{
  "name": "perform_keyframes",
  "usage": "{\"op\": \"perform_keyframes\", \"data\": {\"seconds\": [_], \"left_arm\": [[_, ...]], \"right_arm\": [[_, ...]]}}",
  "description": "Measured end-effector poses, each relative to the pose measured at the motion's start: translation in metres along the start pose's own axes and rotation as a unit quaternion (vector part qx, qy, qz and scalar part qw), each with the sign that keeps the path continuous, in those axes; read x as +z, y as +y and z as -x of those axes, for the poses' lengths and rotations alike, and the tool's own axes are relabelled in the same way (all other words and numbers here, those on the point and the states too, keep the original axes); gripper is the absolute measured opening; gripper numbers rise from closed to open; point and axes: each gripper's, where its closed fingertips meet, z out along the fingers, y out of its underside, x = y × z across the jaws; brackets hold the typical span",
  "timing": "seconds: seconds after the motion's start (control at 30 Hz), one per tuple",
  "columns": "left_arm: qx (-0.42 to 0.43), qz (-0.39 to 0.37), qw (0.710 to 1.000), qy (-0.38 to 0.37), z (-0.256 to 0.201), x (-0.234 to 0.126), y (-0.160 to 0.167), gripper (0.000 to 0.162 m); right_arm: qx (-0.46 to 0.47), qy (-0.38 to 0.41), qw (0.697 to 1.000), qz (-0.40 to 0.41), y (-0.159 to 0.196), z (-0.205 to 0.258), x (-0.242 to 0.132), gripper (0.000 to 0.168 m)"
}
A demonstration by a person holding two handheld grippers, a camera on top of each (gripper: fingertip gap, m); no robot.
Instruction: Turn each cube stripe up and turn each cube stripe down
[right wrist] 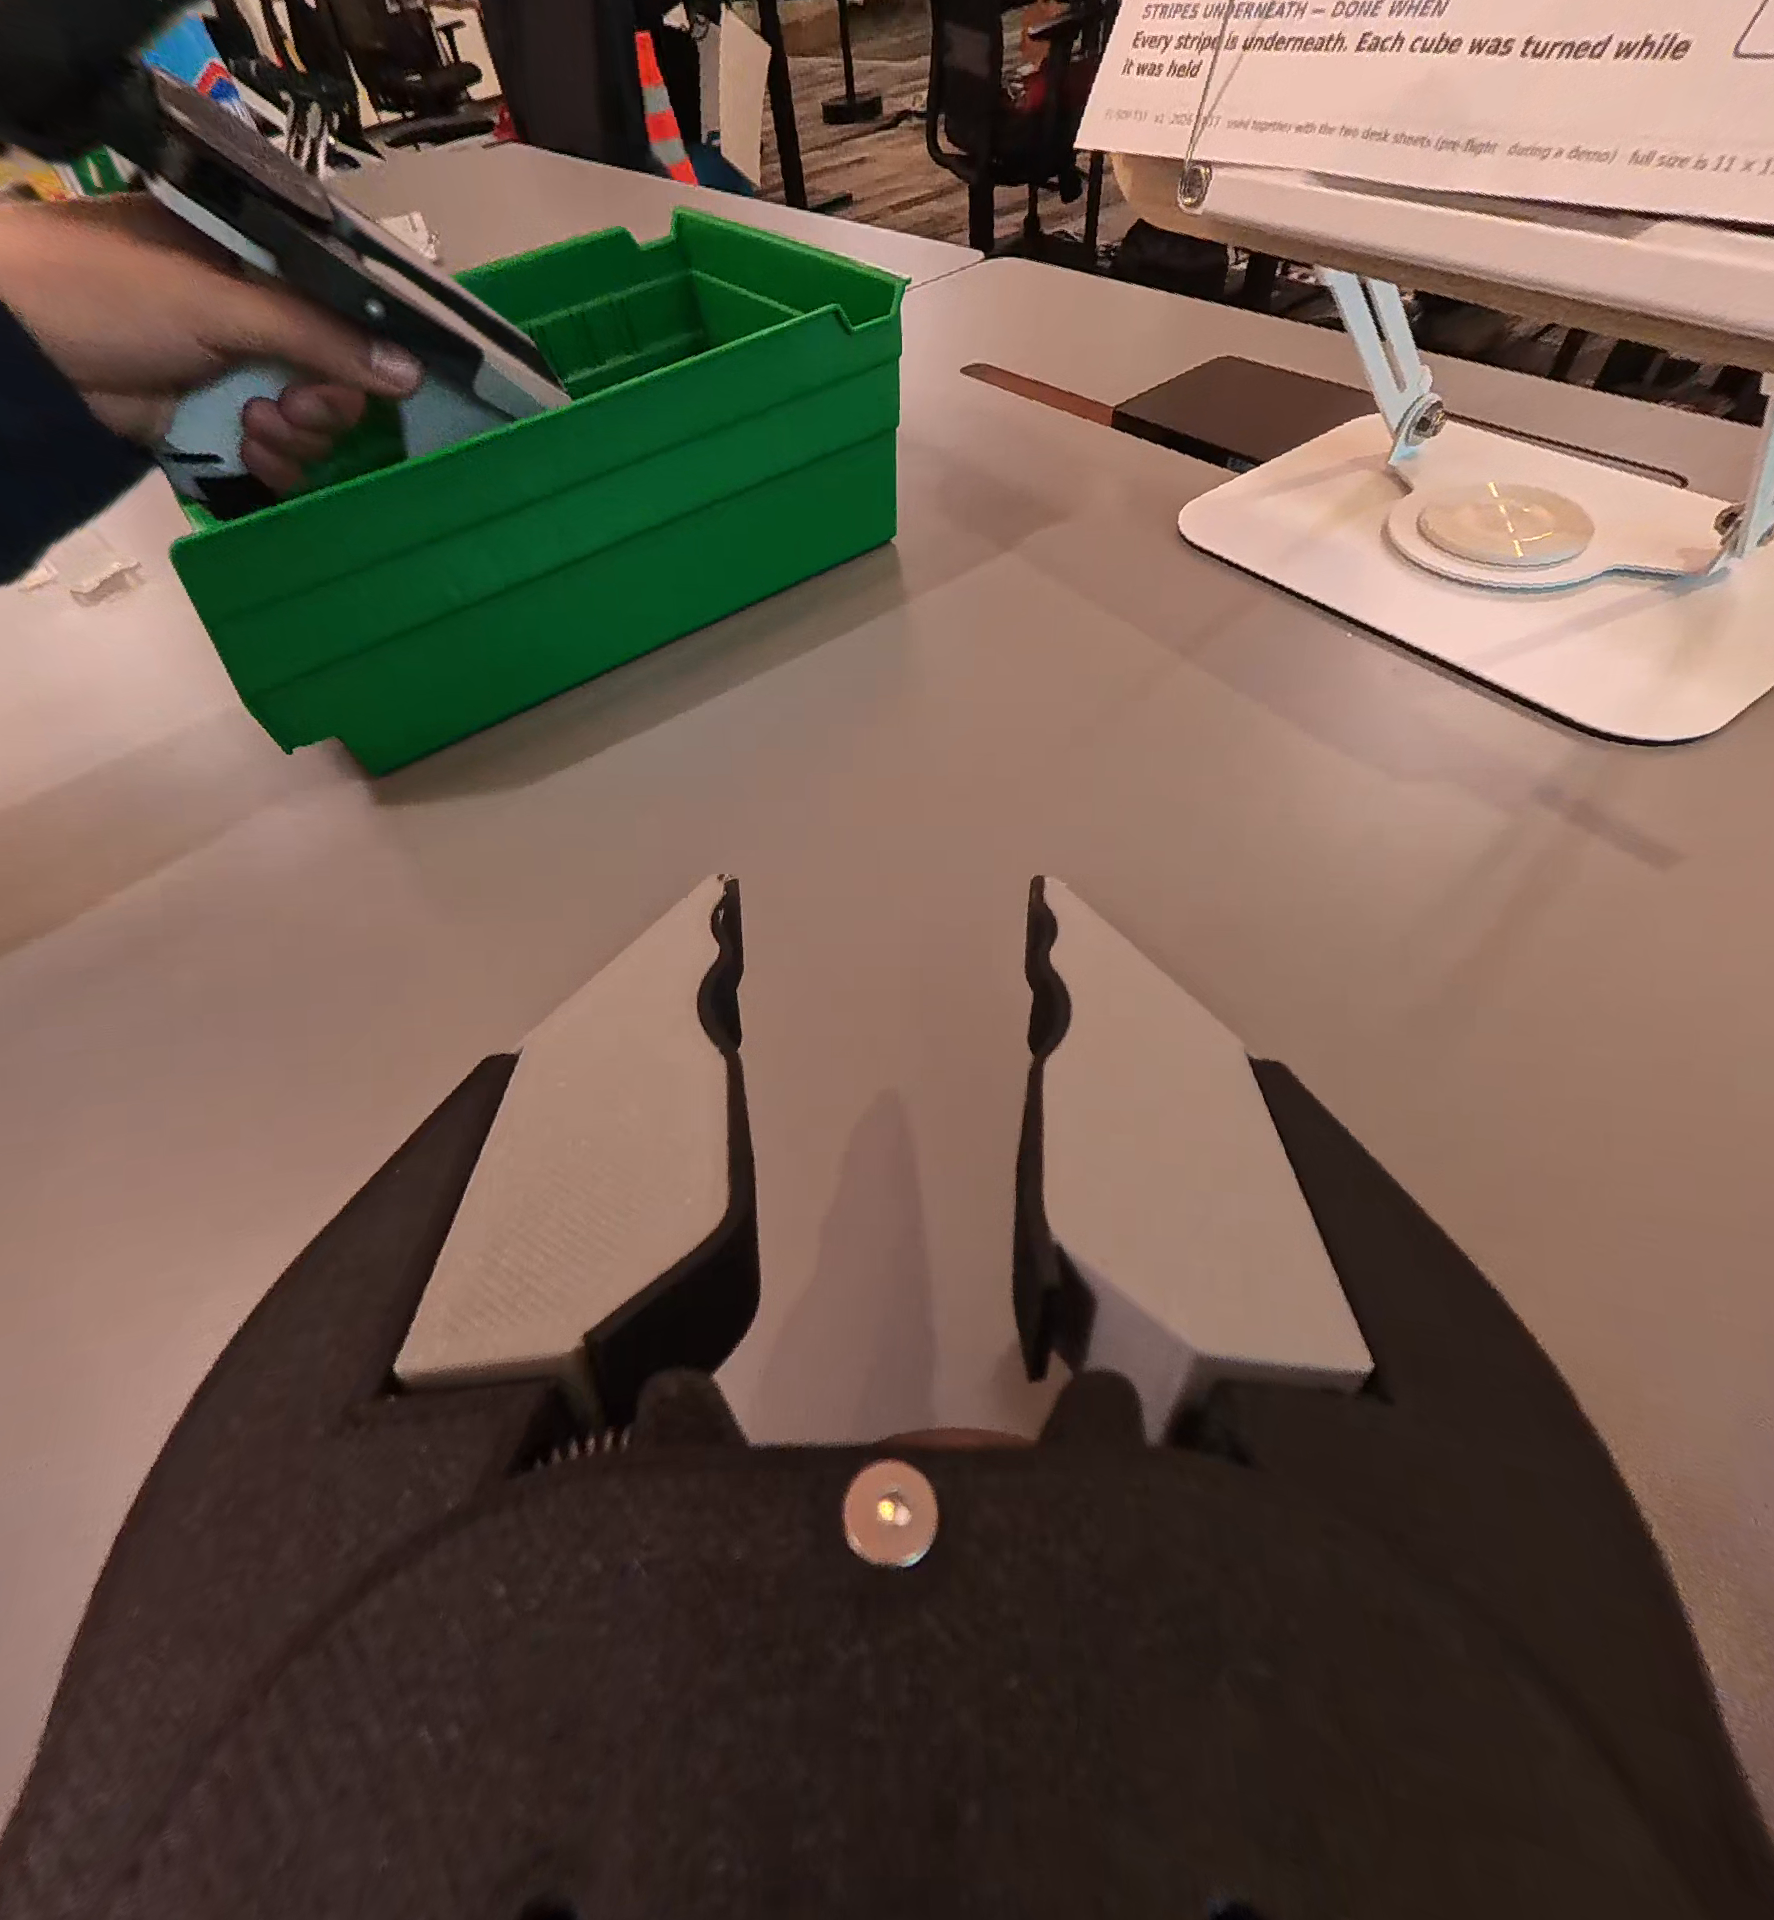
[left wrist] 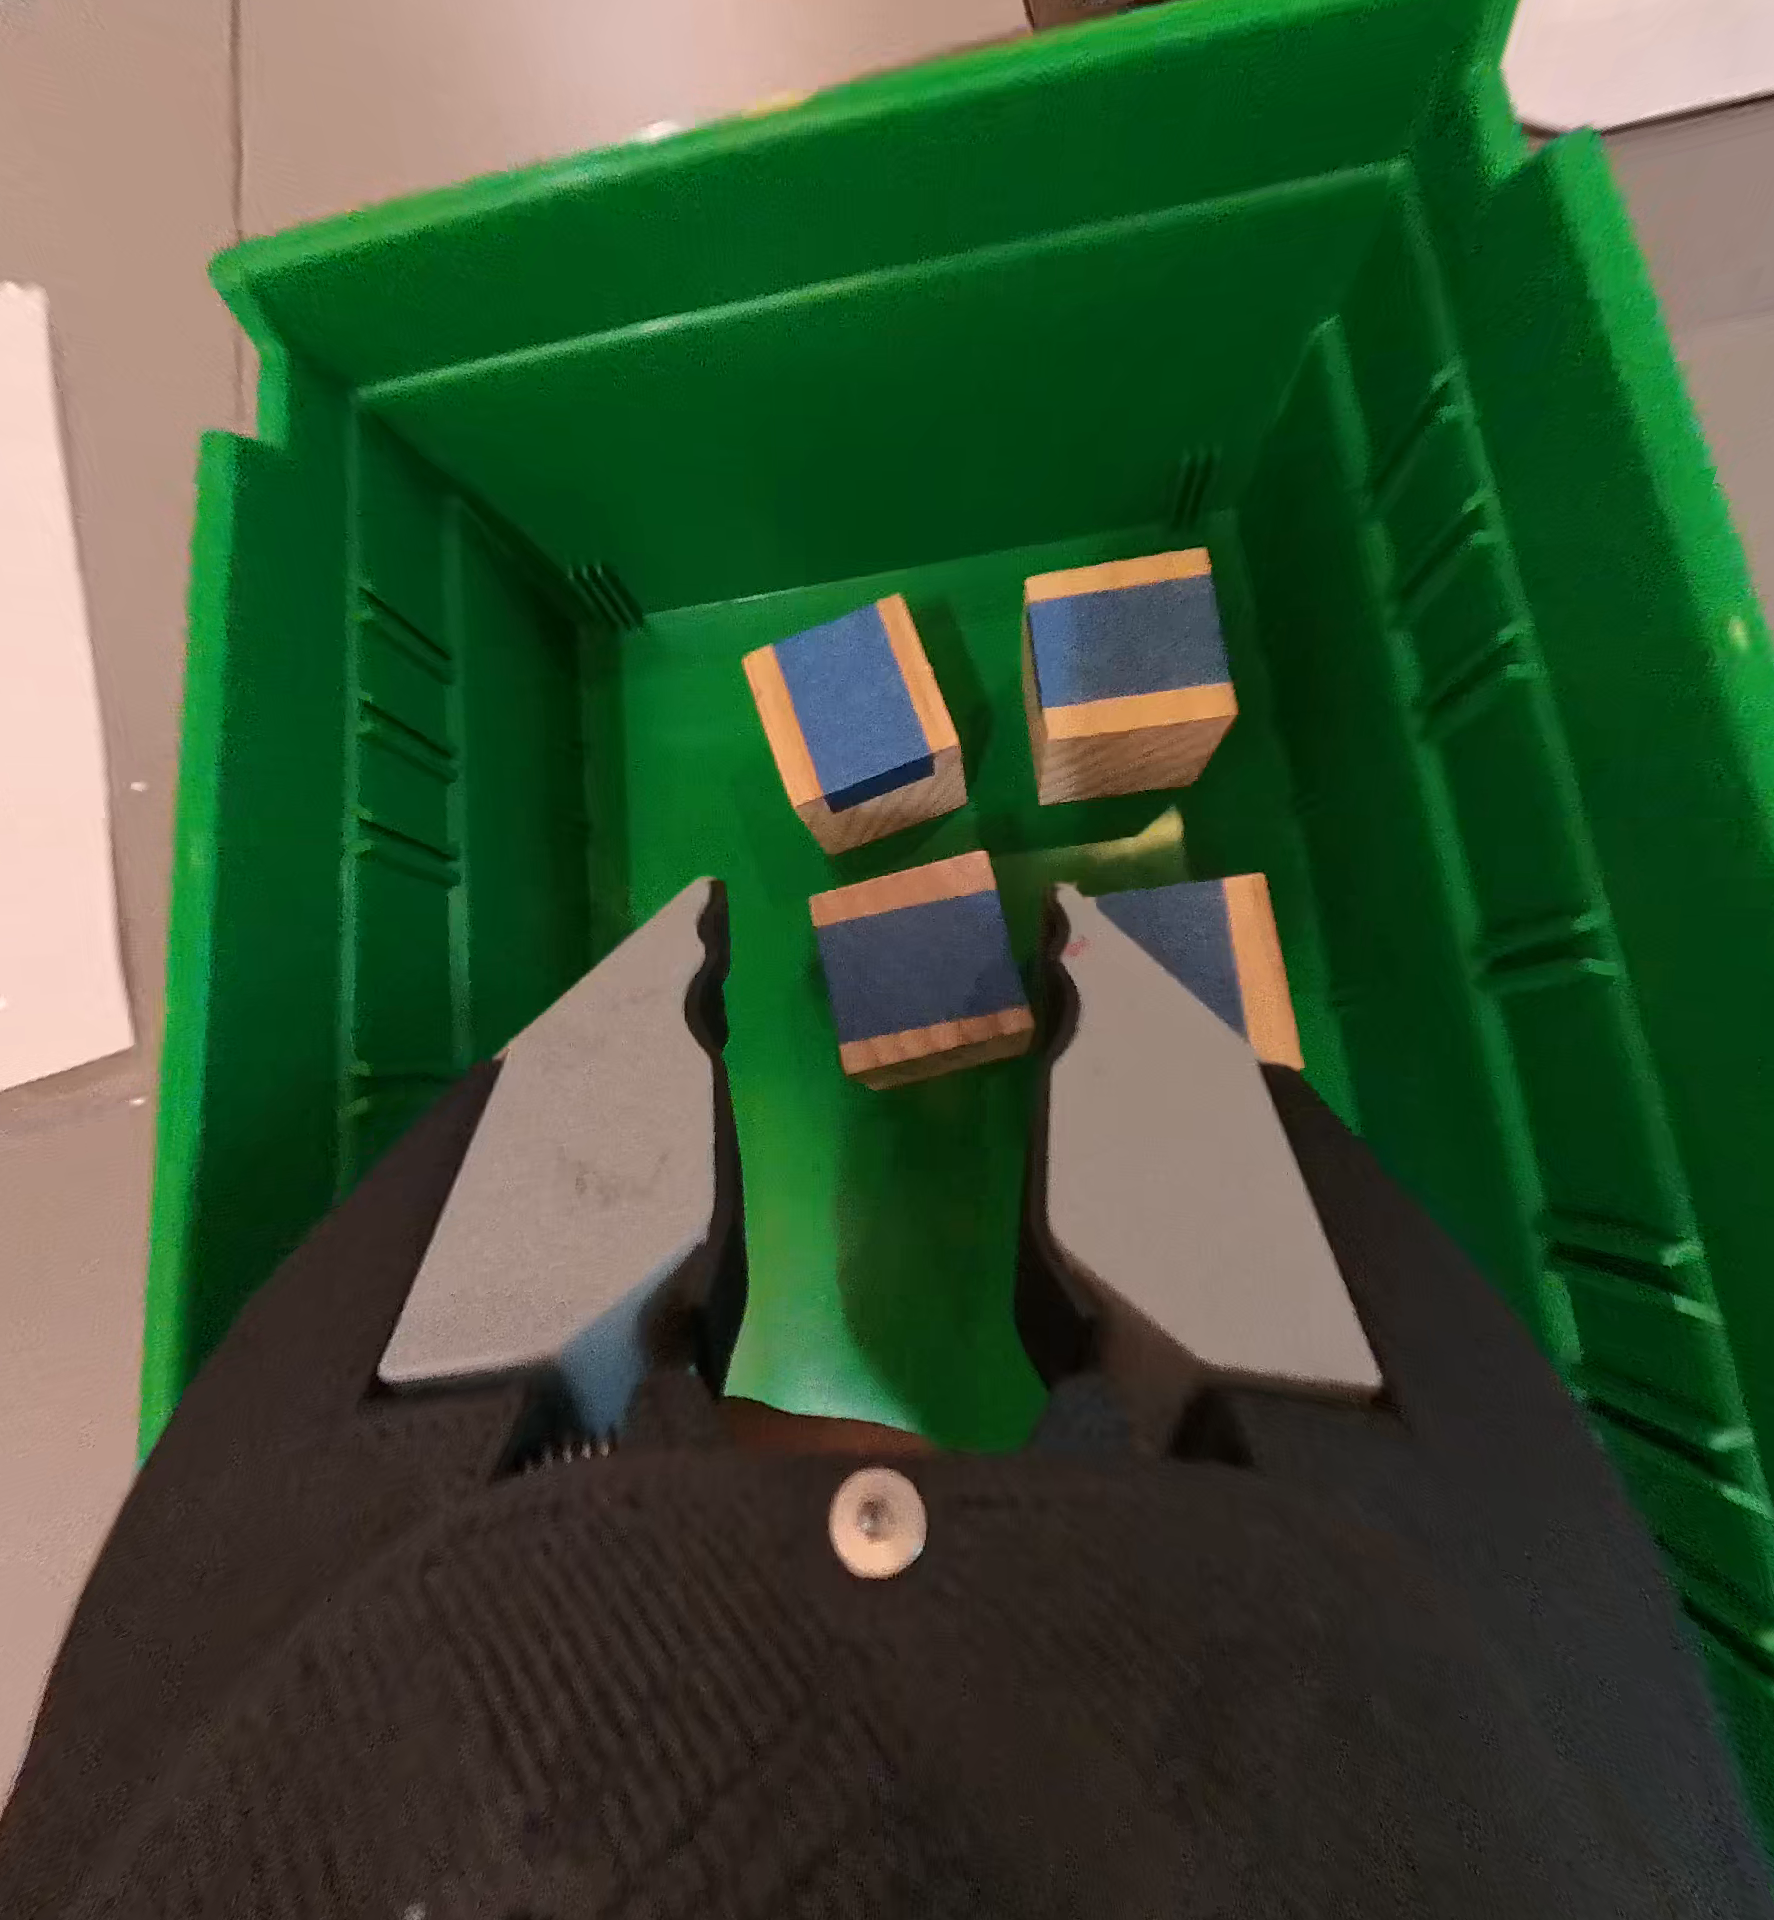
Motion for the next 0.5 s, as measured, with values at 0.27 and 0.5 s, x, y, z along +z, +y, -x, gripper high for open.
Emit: {"op": "perform_keyframes", "data": {"seconds": [0.27, 0.5], "left_arm": [[-0.010, 0.005, 1.000, -0.012, 0.003, 0.015, 0.003, 0.046], [-0.005, 0.012, 1.000, -0.002, 0.001, 0.008, 0.007, 0.056]], "right_arm": [[-0.012, 0.005, 1.000, 0.007, 0.002, 0.002, 0.000, 0.052], [-0.012, 0.001, 1.000, 0.002, -0.001, 0.003, -0.003, 0.052]]}}
